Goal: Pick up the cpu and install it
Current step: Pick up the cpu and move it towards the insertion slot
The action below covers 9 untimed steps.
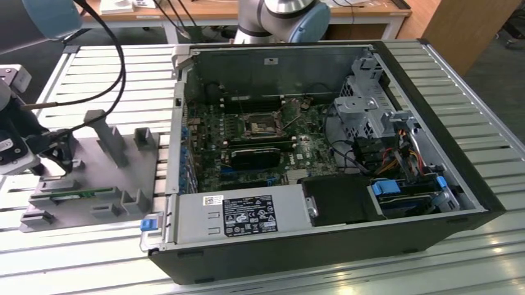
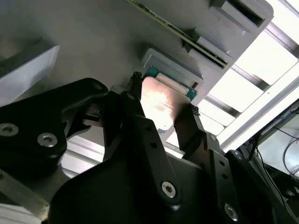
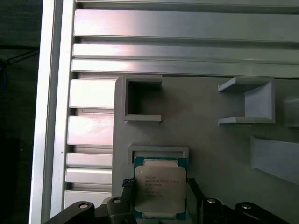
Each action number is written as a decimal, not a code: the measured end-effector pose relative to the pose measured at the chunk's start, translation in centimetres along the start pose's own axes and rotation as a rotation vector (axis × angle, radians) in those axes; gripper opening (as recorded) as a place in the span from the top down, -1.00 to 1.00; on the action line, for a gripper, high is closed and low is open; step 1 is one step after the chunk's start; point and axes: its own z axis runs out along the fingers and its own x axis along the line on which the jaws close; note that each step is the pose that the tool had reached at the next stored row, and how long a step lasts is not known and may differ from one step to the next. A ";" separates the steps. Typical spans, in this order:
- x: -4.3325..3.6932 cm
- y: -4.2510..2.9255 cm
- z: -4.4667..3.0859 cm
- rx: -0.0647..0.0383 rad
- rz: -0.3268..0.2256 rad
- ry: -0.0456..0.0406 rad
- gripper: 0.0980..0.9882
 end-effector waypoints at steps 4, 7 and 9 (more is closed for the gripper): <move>-0.01 0.04 -0.46 0.000 0.000 0.0004 0.02; 0.00 0.03 -0.51 -0.004 0.000 0.0002 0.02; 0.02 0.03 -0.63 -0.004 0.000 0.0006 0.02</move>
